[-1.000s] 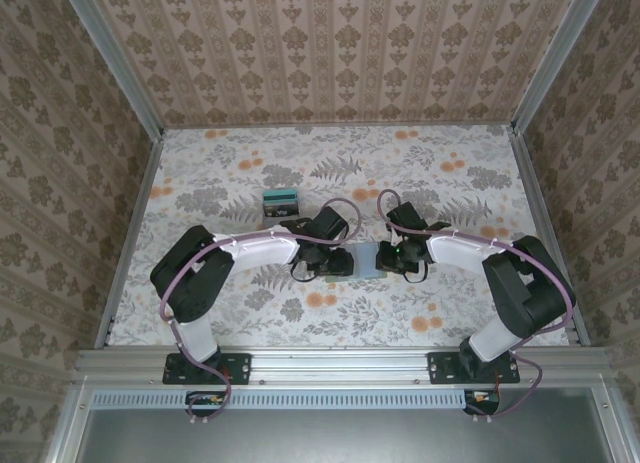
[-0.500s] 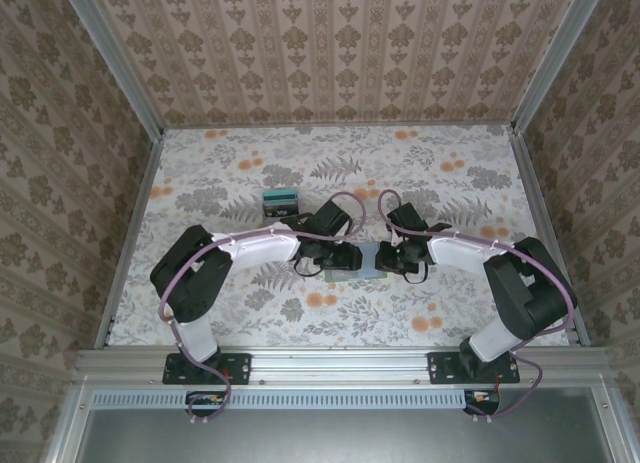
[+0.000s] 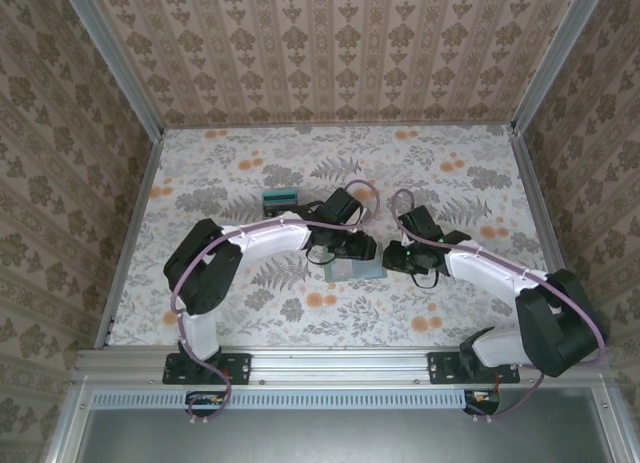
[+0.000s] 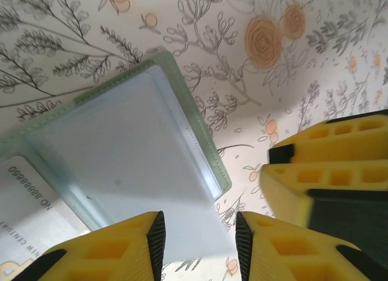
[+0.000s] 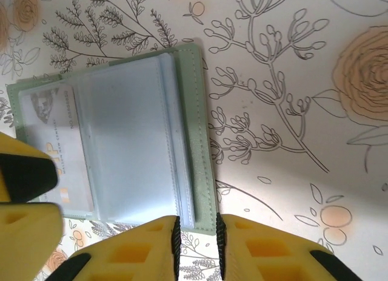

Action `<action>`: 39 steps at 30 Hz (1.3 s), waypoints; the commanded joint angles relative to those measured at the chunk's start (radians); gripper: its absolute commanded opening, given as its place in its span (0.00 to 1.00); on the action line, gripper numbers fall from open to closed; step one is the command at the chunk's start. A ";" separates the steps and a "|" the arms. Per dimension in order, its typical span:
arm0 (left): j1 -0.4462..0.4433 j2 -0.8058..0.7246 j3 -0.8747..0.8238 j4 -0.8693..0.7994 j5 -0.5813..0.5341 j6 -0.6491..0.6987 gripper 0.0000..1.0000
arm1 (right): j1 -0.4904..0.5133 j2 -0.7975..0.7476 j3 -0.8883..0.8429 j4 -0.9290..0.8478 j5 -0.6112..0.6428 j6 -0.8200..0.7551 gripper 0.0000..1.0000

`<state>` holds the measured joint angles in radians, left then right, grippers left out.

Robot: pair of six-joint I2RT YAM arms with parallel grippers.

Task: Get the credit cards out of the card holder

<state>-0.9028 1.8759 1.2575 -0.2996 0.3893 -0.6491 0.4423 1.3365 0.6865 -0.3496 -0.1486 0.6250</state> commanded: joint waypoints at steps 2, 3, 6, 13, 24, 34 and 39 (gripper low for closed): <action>-0.004 -0.024 -0.012 0.036 0.068 0.040 0.39 | -0.007 -0.041 -0.019 -0.045 0.040 0.019 0.27; -0.003 -0.035 -0.026 0.049 0.068 0.037 0.39 | -0.007 -0.044 -0.019 -0.045 0.043 0.021 0.28; 0.012 -0.060 -0.065 0.059 0.052 0.016 0.38 | -0.006 -0.049 -0.016 -0.032 0.032 0.020 0.28; 0.055 -0.158 -0.179 0.024 -0.063 -0.012 0.22 | 0.007 -0.003 0.030 0.042 -0.086 0.010 0.27; 0.104 -0.194 -0.309 -0.011 -0.135 -0.026 0.00 | 0.080 0.182 0.137 0.098 -0.186 0.006 0.20; 0.107 -0.133 -0.306 0.018 -0.113 -0.028 0.00 | 0.107 0.326 0.225 0.098 -0.220 0.005 0.19; 0.106 -0.127 -0.311 0.014 -0.110 -0.030 0.00 | 0.110 0.358 0.237 0.100 -0.233 0.006 0.19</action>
<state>-0.8032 1.7290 0.9539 -0.2825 0.2733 -0.6731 0.5446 1.6733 0.8925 -0.2493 -0.3534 0.6323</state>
